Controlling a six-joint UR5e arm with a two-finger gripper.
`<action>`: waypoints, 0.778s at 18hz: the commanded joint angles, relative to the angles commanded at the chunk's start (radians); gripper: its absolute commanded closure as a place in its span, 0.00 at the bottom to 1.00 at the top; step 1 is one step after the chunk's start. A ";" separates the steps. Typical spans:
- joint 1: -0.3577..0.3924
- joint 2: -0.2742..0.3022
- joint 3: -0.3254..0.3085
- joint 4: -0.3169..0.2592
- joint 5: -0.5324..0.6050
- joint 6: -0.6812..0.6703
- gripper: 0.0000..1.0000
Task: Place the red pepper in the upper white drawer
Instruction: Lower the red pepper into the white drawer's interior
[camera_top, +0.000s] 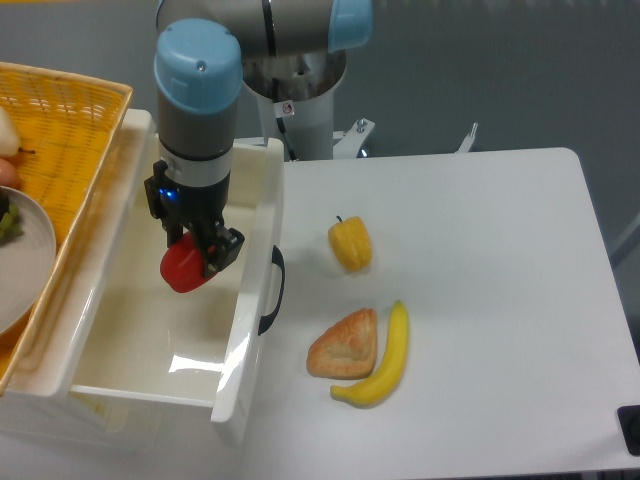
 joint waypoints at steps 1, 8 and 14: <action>0.000 -0.005 0.000 0.002 0.000 0.000 0.72; 0.000 -0.031 -0.002 0.035 0.002 0.002 0.70; -0.008 -0.045 -0.002 0.037 0.002 0.002 0.60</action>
